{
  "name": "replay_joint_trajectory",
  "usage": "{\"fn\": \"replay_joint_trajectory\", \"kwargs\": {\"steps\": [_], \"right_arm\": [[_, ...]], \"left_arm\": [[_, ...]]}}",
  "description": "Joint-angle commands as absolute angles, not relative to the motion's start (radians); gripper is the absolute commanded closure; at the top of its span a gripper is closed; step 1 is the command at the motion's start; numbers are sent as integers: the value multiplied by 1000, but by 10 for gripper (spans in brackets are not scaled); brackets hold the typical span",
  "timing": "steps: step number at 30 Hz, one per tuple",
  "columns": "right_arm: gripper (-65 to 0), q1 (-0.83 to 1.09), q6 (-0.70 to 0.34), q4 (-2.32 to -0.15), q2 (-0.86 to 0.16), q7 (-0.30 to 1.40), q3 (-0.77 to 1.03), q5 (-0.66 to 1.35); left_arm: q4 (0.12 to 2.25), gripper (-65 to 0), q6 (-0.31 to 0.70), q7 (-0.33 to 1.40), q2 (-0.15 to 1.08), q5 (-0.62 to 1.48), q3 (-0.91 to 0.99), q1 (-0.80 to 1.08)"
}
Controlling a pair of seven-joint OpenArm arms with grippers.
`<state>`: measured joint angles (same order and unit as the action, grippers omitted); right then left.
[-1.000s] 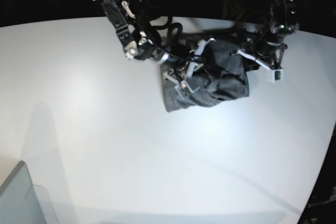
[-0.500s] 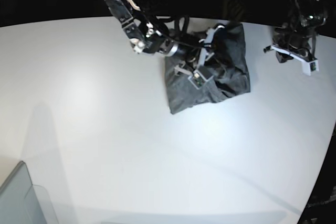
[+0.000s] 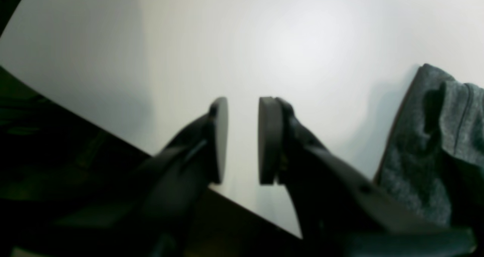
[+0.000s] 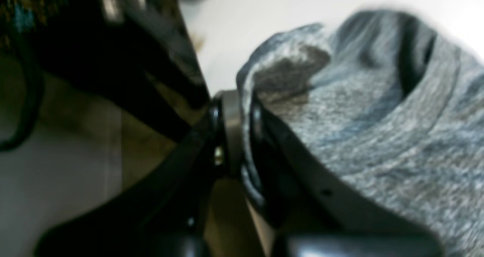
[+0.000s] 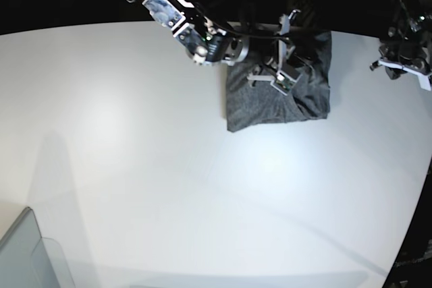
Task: Layout the t-shirt on the table in an organized manner, then fold the t-shirt properly
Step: 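Release the bundle and pat it flat with both grippers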
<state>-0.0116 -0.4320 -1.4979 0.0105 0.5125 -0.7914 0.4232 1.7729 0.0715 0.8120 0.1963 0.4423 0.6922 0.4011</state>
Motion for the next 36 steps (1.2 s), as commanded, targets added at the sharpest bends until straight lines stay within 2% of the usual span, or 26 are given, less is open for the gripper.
{"fn": "replay_joint_trajectory", "kwargs": {"steps": [1, 5, 12, 16, 18, 20, 22, 25, 29, 33, 36], "right_arm": [[-42, -25, -446, -1515, 24, 483, -794, 438], [-173, -22, -446, -1517, 24, 483, -800, 438], [-371, -47, -446, -1526, 24, 483, -937, 438], [-378, -51, -444, -1537, 21, 478, -944, 438], [-377, -51, -406, -1570, -19, 478, -923, 438], [-379, -51, -325, -1620, -48, 478, -900, 438], [-379, -51, -245, -1682, -105, 481, -871, 438], [-380, -47, -176, -1758, -179, 481, -825, 440], [-382, -1, -176, -1804, -243, 478, -713, 443], [-431, 85, -176, -1842, -249, 481, -582, 443], [-443, 119, -176, -1844, -252, 481, -524, 443]], "left_arm": [[1788, -144, 71, 796, 206, 449, 700, 397], [1788, -144, 71, 796, 206, 449, 700, 397], [1788, -144, 71, 796, 211, 443, 704, 398], [1793, -144, 71, 794, 211, 447, 705, 404], [1801, -147, 71, 794, 202, 449, 705, 404], [1821, -188, 71, 796, 186, 453, 702, 403], [1853, -259, 71, 796, 150, 483, 702, 401], [1905, -325, 71, 796, 124, 553, 693, 404], [1926, -332, 71, 797, 107, 733, 647, 406], [1916, -336, 68, 797, 102, 825, 596, 404], [1900, -395, 68, 797, 111, 819, 503, 397]]}}
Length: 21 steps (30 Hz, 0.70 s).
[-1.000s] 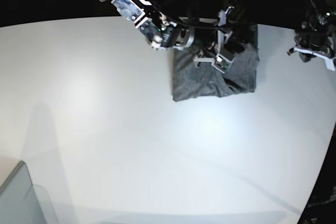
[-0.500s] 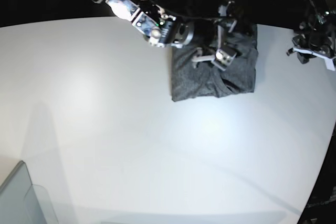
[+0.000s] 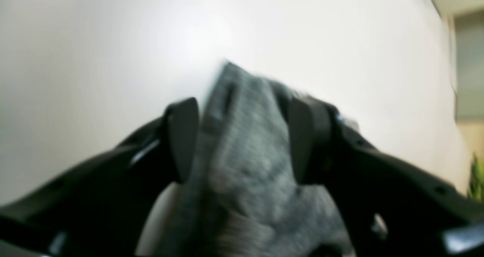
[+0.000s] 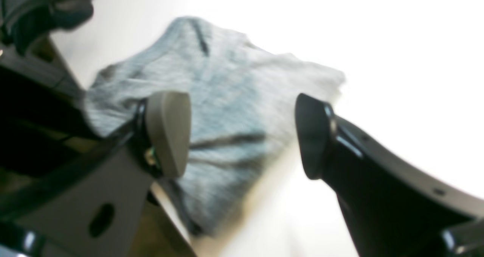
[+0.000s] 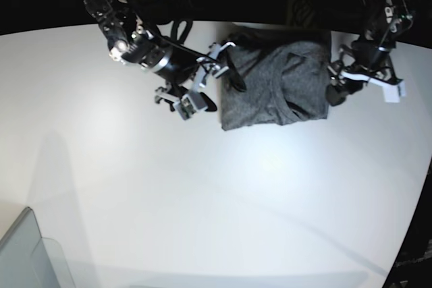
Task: Layout the t-shirt on the table in an organized manner, then fold the t-shirt properly
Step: 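Release the bundle and pat it flat with both grippers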
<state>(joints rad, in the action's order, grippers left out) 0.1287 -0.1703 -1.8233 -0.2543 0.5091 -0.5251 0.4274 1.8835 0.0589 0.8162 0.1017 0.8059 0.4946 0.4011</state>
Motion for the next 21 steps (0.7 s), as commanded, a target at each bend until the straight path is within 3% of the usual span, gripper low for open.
{"fn": "replay_joint_trajectory", "kwargs": {"steps": [1, 8, 21], "right_arm": [[-443, 127, -176, -1844, -254, 481, -515, 443], [-443, 150, -176, -1844, -275, 479, -492, 443], [-441, 156, -176, -1844, -278, 481, -492, 443]], "left_arm": [[1885, -418, 68, 797, 117, 819, 478, 395], [1759, -514, 65, 796, 183, 820, 341, 384], [1713, -519, 67, 796, 185, 819, 438, 386]]}}
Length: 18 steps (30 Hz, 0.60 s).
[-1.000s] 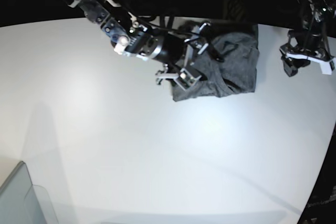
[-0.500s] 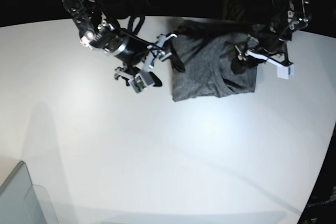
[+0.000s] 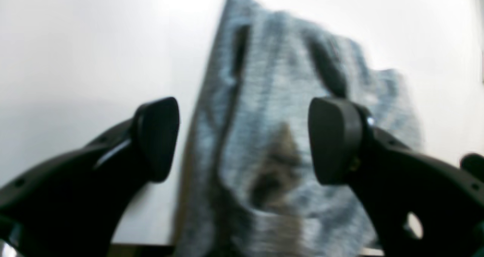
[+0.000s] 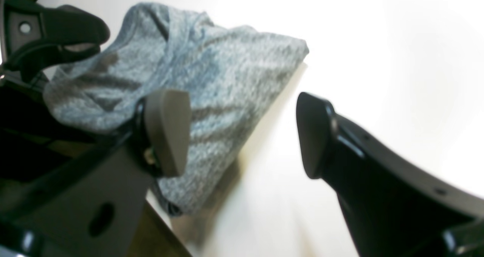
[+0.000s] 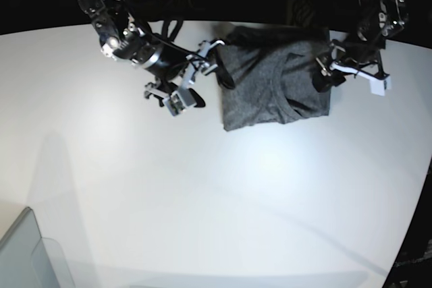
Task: Layout the t-shirt on the table in an organized manner, then fold the t-shirt properly
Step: 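Release the bundle and pat it flat with both grippers, then press and square the folded bundle with the left gripper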
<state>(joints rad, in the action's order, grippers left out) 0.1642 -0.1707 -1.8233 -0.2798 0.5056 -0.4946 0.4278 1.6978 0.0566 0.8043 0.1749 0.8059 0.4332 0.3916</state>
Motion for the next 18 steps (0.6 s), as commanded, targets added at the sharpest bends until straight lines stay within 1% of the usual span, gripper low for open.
{"fn": "replay_joint_trajectory", "kwargs": {"steps": [1, 5, 8, 9, 10, 11, 13, 16, 17, 18], "right_arm": [[-441, 159, -176, -1844, -278, 481, -492, 443], [-440, 160, -176, -1844, -278, 479, -489, 443], [-440, 168, -176, -1844, -278, 481, -421, 443], [-440, 176, -176, -1844, -278, 481, -395, 443], [-440, 182, -176, -1845, -278, 479, -366, 443], [-440, 182, -176, -1854, -278, 483, -337, 443], [-440, 186, -176, -1870, -278, 483, -280, 443], [-440, 203, -176, -1882, -278, 483, -182, 443], [-440, 209, -176, -1885, -278, 483, -143, 443], [-440, 209, -176, -1885, -278, 483, -107, 443]], "left_arm": [[1698, -519, 67, 796, 185, 819, 433, 375], [1636, -519, 68, 791, 185, 736, 375, 348], [1604, -516, 70, 788, 183, 642, 306, 321], [1595, -509, 70, 788, 183, 622, 283, 314], [1586, -479, 71, 786, 183, 602, 257, 308], [1583, -423, 71, 786, 185, 584, 237, 298], [1575, -276, 71, 786, 191, 553, 206, 278], [1541, -29, 71, 791, 213, 536, 159, 237], [1521, 0, 71, 794, 223, 536, 145, 222], [1498, 0, 71, 791, 236, 536, 128, 203]]}}
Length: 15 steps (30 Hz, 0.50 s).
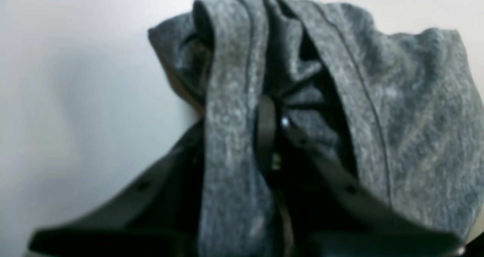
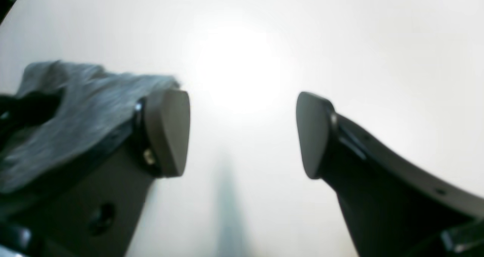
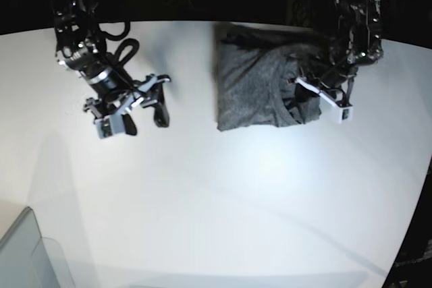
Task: Layout the t-shirt on the table in an organized manner, then fold the t-shirt properly
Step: 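Press and square the folded bundle with the left gripper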
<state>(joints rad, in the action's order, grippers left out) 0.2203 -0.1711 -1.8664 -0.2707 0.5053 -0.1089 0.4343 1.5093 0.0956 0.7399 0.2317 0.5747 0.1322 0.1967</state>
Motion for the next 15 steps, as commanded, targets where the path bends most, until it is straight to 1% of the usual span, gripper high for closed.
{"fn": "replay_joint_trajectory", "kwargs": {"steps": [1, 2, 4, 6, 9, 13, 15], "right_arm": [[-440, 211, -176, -1885, -278, 483, -74, 443], [-440, 211, -176, -1885, -278, 483, -45, 443], [-440, 214, -177, -1882, -278, 483, 38, 443], [-441, 222, -177, -1877, -278, 483, 110, 443], [-441, 225, -177, -1877, -278, 483, 206, 443], [-441, 226, -177, -1876, -275, 483, 288, 443], [-441, 239, -177, -1876, -275, 483, 312, 443]], "left_arm": [[1478, -16, 71, 786, 249, 538, 111, 186], [1458, -21, 71, 785, 263, 538, 93, 168], [1420, 0, 87, 785, 291, 538, 33, 108], [1385, 0, 165, 785, 321, 538, -38, 36], [1300, 0, 329, 785, 352, 529, -176, -120], [1171, 0, 449, 783, 332, 384, -403, -343], [1112, 0, 489, 783, 274, 300, -507, -433]]}}
